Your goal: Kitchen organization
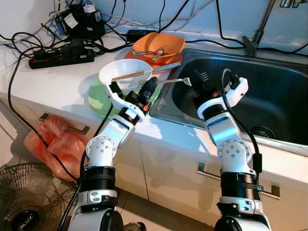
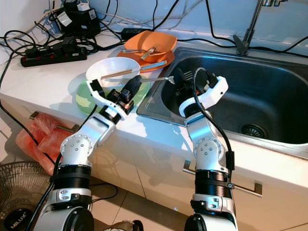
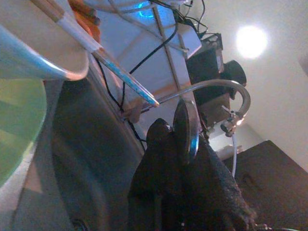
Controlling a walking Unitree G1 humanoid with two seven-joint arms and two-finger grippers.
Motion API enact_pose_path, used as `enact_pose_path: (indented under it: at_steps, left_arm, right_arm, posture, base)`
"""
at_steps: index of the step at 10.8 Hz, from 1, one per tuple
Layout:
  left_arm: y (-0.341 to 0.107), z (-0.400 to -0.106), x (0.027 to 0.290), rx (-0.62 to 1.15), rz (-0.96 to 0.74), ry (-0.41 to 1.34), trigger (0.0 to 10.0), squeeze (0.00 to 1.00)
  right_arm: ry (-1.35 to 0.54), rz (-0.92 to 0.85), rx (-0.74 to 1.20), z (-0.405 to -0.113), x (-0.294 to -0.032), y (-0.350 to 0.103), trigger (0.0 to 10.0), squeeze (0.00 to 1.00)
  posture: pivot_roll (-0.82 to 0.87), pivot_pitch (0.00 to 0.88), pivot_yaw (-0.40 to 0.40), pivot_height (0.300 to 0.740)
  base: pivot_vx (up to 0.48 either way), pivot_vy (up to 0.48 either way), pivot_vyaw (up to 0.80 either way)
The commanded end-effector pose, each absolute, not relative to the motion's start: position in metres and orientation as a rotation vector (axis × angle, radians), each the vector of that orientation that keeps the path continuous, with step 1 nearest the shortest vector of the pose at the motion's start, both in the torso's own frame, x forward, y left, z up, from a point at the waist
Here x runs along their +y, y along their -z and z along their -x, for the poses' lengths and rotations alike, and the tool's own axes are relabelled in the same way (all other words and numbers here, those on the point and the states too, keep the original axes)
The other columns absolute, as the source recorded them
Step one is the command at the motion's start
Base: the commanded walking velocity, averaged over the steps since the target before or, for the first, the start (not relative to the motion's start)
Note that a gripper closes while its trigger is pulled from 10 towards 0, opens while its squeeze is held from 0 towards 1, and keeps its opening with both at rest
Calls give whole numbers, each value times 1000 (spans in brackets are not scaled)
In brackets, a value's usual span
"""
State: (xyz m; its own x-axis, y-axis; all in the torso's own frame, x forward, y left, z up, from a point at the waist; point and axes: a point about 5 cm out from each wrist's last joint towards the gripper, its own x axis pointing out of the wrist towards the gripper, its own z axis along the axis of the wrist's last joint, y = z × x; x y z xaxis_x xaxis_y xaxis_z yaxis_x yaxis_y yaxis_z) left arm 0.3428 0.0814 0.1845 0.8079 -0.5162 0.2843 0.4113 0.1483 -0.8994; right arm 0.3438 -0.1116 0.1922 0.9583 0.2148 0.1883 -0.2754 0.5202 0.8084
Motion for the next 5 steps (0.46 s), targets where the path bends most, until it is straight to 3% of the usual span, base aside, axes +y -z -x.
enact_pose_path:
  at_steps: [1,5]
  left_arm:
    - [-195,-336,53,141,1260,783,5608,0]
    - [-193,-332,57,170,1241,795,6353,0]
  right_arm:
    - [-367,-999,-67,-344,-93,-197,0,0]
    - [-361,-992,-87,-348,-95,-200,0,0]
  posture:
    - [38,44,90,740]
    - [51,41,92,740]
  base:
    - [0,0,0]
    - [0,0,0]
